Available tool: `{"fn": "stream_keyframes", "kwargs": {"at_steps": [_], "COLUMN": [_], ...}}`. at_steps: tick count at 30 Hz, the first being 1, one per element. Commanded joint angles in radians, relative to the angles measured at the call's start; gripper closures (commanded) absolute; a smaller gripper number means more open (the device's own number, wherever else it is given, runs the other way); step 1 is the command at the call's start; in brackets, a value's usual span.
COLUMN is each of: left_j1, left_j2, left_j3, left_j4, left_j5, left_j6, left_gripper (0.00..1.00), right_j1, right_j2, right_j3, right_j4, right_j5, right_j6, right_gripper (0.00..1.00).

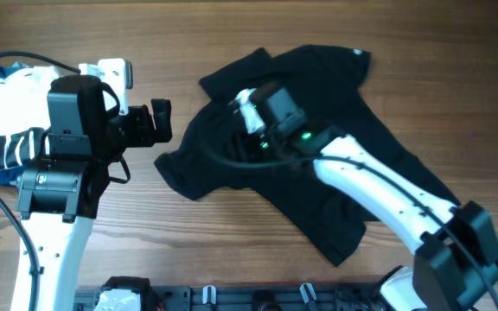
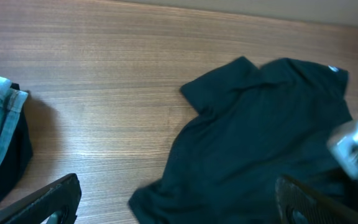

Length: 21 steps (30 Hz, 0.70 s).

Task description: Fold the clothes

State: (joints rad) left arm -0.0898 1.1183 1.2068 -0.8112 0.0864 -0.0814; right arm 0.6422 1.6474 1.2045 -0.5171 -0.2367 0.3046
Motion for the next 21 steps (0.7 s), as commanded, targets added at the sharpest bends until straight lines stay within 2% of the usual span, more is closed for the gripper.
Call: {"fn": "stream_keyframes", "kwargs": {"at_steps": [1, 3, 5, 7, 14, 16, 17, 19, 21], "left_j1": [0.002, 0.0, -0.015, -0.042, -0.142, -0.156, -0.159, -0.159, -0.159], "left_j2": [0.033, 0.095, 0.206, 0.33, 0.736, 0.834, 0.873, 0.9, 0.918], "left_j3": [0.016, 0.016, 0.016, 0.016, 0.016, 0.016, 0.016, 0.016, 0.016], "left_j4": [0.011, 0.029, 0.065, 0.115, 0.414, 0.514, 0.566, 0.604, 0.621], "left_j5": [0.046, 0.055, 0.065, 0.105, 0.171, 0.17, 0.165, 0.155, 0.107], "left_j6": [-0.002, -0.002, 0.019, 0.051, 0.051, 0.051, 0.05, 0.05, 0.05], "left_gripper": [0.02, 0.07, 0.16, 0.21, 0.21, 0.28, 0.39, 0.42, 0.5], "right_j1": [-0.197, -0.289, -0.389, -0.449, -0.535, -0.535, -0.535, -0.535, -0.535], "right_j2": [-0.14, -0.197, -0.266, -0.312, -0.35, -0.333, -0.322, -0.309, -0.291], "right_j3": [0.002, 0.002, 0.002, 0.002, -0.002, -0.002, -0.002, -0.002, -0.002], "right_j4": [-0.032, -0.053, -0.086, -0.122, -0.271, -0.301, -0.32, -0.337, -0.35], "right_j5": [0.098, 0.089, 0.062, 0.056, 0.057, 0.057, 0.057, 0.057, 0.057], "right_j6": [0.075, 0.09, 0.089, 0.089, 0.091, 0.091, 0.091, 0.091, 0.092], "right_gripper": [0.29, 0.29, 0.31, 0.31, 0.27, 0.23, 0.23, 0.22, 0.22]}}
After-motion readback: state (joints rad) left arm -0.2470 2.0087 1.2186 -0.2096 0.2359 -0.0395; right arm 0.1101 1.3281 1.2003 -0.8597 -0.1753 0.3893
